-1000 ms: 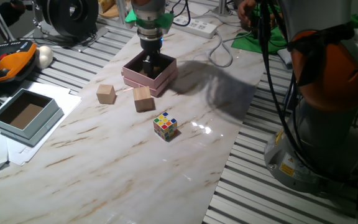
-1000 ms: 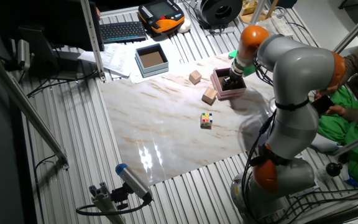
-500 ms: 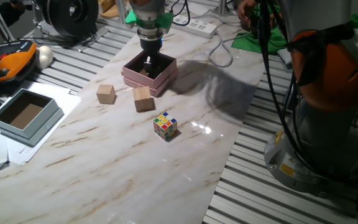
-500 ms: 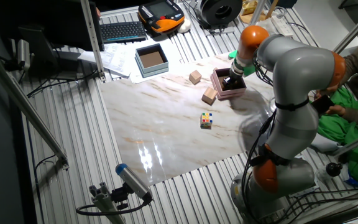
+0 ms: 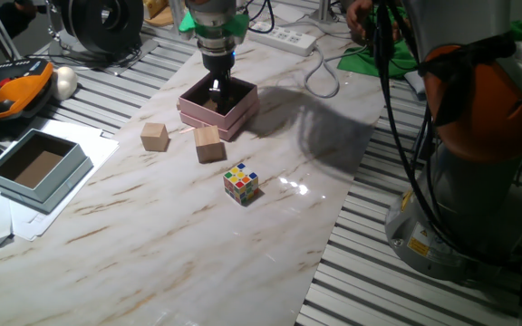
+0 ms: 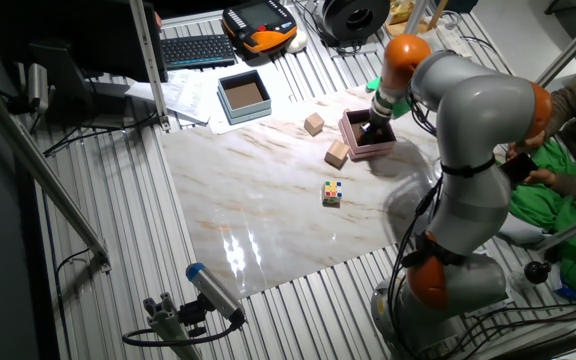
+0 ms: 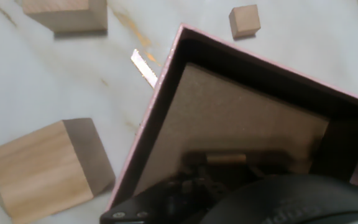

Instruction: Take everything out of the gift box

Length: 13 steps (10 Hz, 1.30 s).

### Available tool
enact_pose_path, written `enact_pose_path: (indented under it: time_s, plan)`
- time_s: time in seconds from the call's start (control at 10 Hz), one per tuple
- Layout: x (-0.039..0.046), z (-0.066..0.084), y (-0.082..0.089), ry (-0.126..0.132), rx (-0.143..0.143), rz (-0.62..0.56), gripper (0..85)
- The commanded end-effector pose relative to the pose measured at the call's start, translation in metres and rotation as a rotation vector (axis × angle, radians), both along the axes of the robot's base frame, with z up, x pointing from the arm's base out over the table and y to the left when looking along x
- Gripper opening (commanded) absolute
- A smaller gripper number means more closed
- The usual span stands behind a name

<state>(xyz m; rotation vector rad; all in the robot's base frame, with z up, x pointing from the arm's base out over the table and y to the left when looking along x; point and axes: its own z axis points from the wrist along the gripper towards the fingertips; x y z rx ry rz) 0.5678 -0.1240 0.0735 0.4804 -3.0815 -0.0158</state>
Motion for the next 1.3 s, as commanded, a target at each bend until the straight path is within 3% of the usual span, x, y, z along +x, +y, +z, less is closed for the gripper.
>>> enact_pose_path:
  time_s: [0.0,0.5,0.8,0.9,1.0,1.1,1.2]
  plan:
    - [-0.0004,0.011,0.003,0.009,-0.004,-0.008,0.0]
    - [-0.0040,0.091,0.040,0.063,-0.010,-0.109,0.0]
    - [-0.0091,0.112,0.073,0.060,-0.008,-0.191,0.0]
    - [-0.0127,0.113,0.087,0.045,-0.008,-0.228,0.0]
    - [-0.0187,0.107,0.099,0.008,-0.005,-0.270,0.0]
    - [-0.0241,0.095,0.112,-0.046,-0.017,-0.307,0.0]
    - [-0.0245,0.086,0.117,-0.078,-0.040,-0.326,34.0]
